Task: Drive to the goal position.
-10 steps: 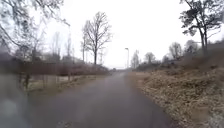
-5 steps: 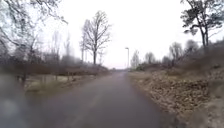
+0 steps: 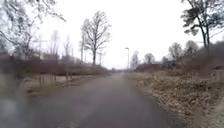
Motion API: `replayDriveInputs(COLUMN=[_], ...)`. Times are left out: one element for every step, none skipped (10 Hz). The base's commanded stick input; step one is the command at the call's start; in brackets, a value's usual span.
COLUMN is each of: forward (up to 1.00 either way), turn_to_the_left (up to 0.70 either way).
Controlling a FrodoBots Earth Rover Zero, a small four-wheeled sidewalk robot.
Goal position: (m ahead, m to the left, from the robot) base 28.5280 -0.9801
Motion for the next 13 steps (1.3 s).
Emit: replayDriveInputs(forward=[0.7, 0.7, 0.7, 0.7, 0.7, 0.7, 0.7, 0.7, 0.7, 0.7, 0.7, 0.7, 0.7], turn_to_the_left=[0.0, 0.0, 0.0, 0.0, 0.0, 0.0, 0.0, 0.0, 0.0, 0.0, 0.0, 0.0, 0.0])
